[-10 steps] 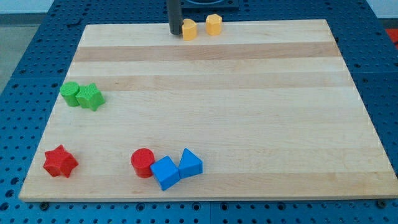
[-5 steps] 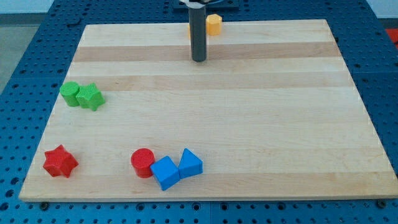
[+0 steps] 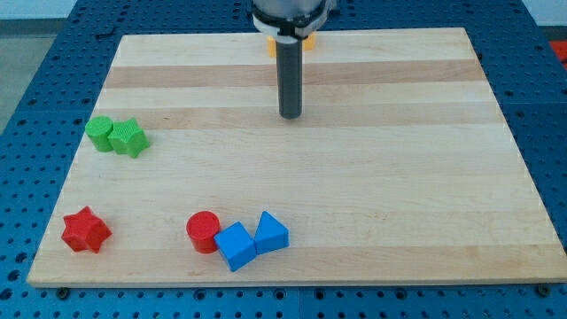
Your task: Move your arm to separate red circle and blue cube
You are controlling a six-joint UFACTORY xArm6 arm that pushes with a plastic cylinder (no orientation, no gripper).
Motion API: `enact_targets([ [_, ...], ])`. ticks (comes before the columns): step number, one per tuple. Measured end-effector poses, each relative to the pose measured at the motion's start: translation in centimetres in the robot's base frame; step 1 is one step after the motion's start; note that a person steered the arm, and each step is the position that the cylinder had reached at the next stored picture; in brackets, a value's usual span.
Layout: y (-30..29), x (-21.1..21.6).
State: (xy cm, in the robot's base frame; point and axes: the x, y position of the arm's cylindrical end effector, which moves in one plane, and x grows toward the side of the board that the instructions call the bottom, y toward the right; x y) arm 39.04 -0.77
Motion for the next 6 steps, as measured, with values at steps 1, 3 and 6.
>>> enact_targets([
  [1,-0.3,2.9],
  [3,-8.2,8.4],
  [6,-14.3,15.3],
])
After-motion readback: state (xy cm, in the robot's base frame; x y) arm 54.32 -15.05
